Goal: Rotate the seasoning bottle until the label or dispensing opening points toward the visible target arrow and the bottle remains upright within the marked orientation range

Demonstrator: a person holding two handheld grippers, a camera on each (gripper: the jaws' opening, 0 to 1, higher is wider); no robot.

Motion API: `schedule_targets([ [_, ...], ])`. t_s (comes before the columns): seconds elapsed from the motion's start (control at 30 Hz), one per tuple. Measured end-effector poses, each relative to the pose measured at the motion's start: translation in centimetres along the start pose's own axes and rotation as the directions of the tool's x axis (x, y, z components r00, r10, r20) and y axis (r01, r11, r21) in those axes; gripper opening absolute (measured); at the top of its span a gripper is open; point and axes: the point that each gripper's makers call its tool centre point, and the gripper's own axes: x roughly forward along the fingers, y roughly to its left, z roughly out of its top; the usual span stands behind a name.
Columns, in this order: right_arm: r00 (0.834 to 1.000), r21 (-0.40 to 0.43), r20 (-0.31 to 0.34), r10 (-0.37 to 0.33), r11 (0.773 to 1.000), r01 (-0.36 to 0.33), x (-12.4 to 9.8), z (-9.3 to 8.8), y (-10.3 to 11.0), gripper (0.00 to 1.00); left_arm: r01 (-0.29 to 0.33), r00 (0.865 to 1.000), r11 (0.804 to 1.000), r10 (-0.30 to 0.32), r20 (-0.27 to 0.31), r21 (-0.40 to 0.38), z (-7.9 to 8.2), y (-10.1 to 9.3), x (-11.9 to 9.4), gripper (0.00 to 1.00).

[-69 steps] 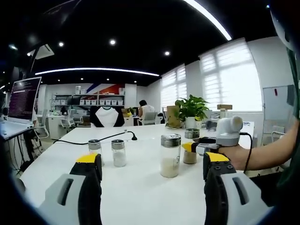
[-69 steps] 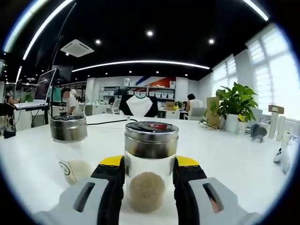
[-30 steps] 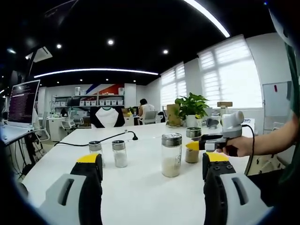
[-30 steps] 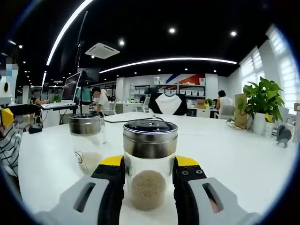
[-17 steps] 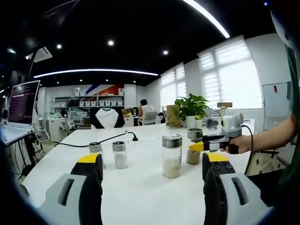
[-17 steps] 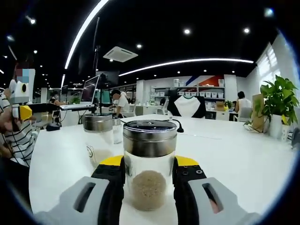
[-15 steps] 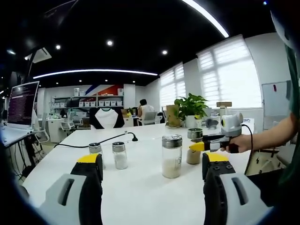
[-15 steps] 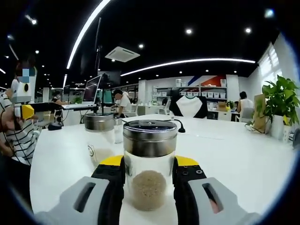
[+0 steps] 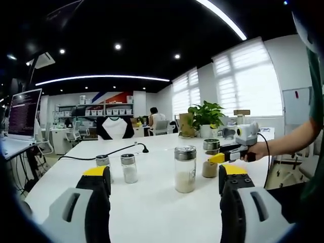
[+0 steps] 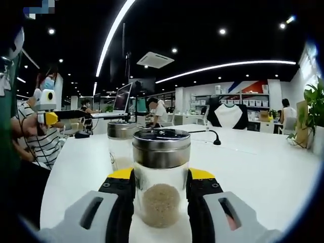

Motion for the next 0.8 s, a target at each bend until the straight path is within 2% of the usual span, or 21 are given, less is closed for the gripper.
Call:
schedule_targets([
  [0.13,0.999,-0.01,0.002,0.033,0.999,-0.033,0.0,0.0,0.0,0.38,-0.016,1.0,1.0,0.016,-0.006,0.005,-0.2,0.3,-0.1,0.96],
  [0.37,0.995,-0.008,0.012,0.102,0.995,-0.102,0.0,0.0,-0.1,0.38,-0.007,1.0,1.0,0.007,0.0,0.021,0.2,0.5,0.1,0.95],
  [0.6,0.989,-0.014,-0.015,0.147,0.989,-0.147,0.0,-0.2,0.2,0.38,-0.012,1.0,1.0,0.012,0.008,0.013,0.5,0.5,0.2,0.95],
  [0.7,0.988,-0.024,-0.034,0.149,0.988,-0.15,-0.1,-0.4,0.3,0.38,-0.015,1.0,1.0,0.014,0.008,0.014,0.5,0.5,0.1,0.95],
  [0.77,0.989,-0.023,-0.059,0.135,0.99,-0.137,-0.2,-1.0,0.3,0.38,-0.018,1.0,1.0,0.018,0.009,0.012,0.6,0.5,0.0,0.95],
  [0.8,0.991,-0.047,-0.065,0.118,0.992,-0.121,-0.2,-1.2,0.2,0.39,-0.02,1.0,1.0,0.02,0.011,0.011,0.6,0.6,-0.1,0.95],
])
